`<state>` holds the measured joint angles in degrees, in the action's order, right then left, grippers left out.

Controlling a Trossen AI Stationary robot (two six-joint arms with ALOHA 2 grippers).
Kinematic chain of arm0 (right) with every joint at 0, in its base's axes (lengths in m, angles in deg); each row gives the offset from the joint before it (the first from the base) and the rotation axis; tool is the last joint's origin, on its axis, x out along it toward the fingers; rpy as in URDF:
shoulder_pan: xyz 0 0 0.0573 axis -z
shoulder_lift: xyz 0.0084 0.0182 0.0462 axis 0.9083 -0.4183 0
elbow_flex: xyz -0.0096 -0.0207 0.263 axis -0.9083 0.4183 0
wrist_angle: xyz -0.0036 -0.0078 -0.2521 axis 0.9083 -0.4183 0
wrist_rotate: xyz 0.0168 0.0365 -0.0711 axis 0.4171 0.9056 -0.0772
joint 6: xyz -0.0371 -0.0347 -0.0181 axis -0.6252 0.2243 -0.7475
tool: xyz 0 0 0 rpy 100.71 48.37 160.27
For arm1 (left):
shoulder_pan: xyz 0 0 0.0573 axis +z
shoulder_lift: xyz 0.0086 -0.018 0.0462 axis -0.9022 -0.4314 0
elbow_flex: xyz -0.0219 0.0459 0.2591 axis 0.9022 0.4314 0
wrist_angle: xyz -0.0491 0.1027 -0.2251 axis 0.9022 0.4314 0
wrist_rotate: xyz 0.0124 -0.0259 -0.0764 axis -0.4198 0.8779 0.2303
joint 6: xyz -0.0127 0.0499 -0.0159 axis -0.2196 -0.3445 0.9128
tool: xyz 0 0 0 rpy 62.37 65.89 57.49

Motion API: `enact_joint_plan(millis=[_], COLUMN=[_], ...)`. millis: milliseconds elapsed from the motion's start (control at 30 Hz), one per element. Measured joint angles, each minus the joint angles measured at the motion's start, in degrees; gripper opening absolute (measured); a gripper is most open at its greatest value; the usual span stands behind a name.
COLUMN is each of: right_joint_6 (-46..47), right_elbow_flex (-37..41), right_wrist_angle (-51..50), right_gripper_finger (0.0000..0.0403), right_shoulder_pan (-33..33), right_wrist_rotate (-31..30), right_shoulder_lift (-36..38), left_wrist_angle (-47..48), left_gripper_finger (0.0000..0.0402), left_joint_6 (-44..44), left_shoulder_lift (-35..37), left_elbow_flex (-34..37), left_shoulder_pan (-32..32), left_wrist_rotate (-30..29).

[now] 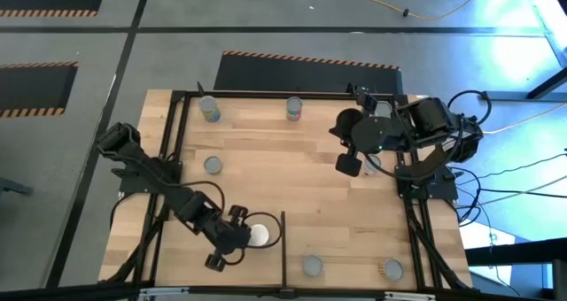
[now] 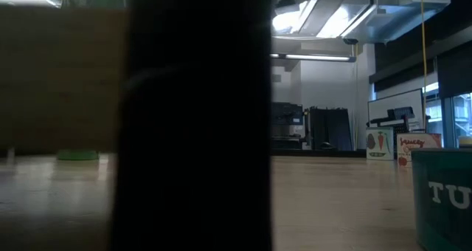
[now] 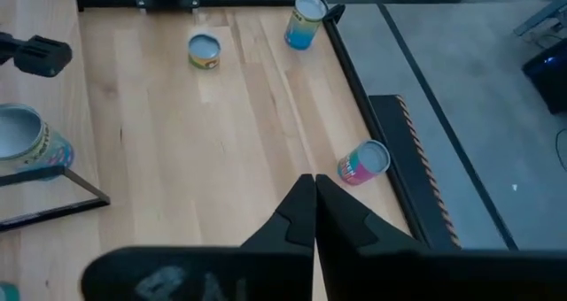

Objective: Pick and place cans onto a shelf
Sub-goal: Put the canned cherries on the shelf

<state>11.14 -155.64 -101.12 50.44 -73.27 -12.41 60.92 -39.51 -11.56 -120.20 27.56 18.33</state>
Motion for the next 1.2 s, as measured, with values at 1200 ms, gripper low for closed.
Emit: enact_joint_plan(millis=[1200], right_joint_6=[-1.9], right_elbow_flex=[0.0], right_wrist_angle=[0.5], right_gripper_finger=[0.0004], right_shoulder_pan=[0.0], right_wrist_rotate=[0.4], right_shoulder_lift=[0.0], left_wrist_angle=[12.0], left_gripper_finger=[0.0000], left_joint_6=[8.4], left_shoulder_lift=[4.1], left_elbow_flex=[-7.0], left_shoulder_pan=[1.5], left_wrist_rotate=[-12.3])
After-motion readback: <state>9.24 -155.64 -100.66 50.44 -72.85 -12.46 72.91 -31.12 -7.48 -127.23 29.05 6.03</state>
